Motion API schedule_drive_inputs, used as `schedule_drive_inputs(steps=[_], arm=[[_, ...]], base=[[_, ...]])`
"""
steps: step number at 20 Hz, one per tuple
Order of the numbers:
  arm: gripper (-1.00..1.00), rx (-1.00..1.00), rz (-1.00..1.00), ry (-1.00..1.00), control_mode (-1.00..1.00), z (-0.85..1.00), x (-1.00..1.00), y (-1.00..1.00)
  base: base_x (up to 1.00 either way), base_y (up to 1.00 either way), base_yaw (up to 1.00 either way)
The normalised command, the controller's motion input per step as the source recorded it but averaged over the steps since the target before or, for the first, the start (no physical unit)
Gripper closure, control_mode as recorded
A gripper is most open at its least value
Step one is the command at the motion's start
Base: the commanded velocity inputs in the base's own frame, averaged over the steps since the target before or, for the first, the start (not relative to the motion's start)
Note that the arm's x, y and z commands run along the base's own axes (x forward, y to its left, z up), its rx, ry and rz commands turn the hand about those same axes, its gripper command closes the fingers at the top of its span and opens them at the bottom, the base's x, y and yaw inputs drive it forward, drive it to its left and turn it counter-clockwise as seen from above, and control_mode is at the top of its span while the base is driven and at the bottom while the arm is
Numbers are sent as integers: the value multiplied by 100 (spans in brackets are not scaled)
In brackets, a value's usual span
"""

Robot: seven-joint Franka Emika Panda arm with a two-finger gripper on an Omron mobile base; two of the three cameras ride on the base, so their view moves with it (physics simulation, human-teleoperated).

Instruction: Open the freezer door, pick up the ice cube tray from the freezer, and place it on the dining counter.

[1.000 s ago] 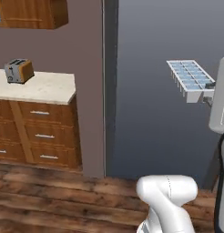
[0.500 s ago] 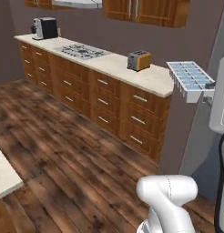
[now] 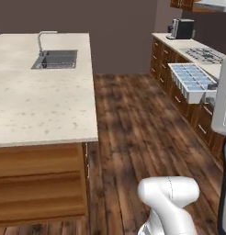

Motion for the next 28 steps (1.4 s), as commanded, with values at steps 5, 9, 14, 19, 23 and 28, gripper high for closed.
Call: schedule_drive_inputs(steps=[5,9,14,19,23,28], arm=[[100,0,0,0,100,0,0,0],[100,0,0,0,100,0,0,0],[100,0,0,0,100,0,0,0],[100,0,0,0,100,0,0,0],[100,0,0,0,100,0,0,0],[100,0,0,0,100,0,0,0]], base=[[29,96,49],[58,100,15],[43,100,8],[37,100,1],[72,100,-4],[80,100,-13]])
